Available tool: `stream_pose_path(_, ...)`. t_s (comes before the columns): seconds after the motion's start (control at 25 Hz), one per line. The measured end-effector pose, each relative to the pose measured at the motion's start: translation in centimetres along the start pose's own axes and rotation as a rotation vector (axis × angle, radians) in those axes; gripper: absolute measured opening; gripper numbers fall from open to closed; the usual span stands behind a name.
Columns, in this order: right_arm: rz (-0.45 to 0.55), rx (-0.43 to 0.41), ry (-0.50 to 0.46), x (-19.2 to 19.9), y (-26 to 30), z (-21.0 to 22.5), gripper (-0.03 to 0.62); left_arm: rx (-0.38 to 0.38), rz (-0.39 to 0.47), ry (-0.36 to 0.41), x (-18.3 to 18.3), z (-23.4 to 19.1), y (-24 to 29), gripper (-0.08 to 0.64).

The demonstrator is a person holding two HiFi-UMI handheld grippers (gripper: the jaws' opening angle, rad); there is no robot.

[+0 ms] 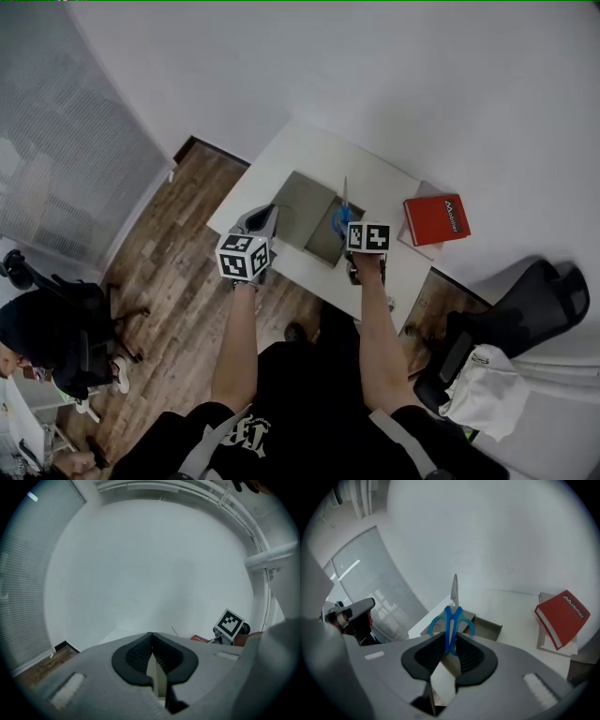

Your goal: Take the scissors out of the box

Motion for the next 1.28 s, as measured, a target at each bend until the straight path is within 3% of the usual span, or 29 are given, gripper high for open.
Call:
stream_pose_path(0.6,0.216,-0.054,-0.11,-5.5,-5.9,-2.3,0.078,0.059,0.062,0.049,-4.7,2.9,-0.5,-0.002)
stream_pose_path(1.28,0.39,-0.07,-0.23,-8.3,-9.1,-4.6,0.078,0.078,0.107,0.097,-7.1,3.6,-1.4,-0.002)
Point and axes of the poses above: the fingertips, and each gripper's own axes: y forward along the fingers, z to its right, x out of its underside, the point moved 1 cm from there along -y, backward along the fingers, and after that the axes turned 7 degrees about x, right-handed, at the moved point
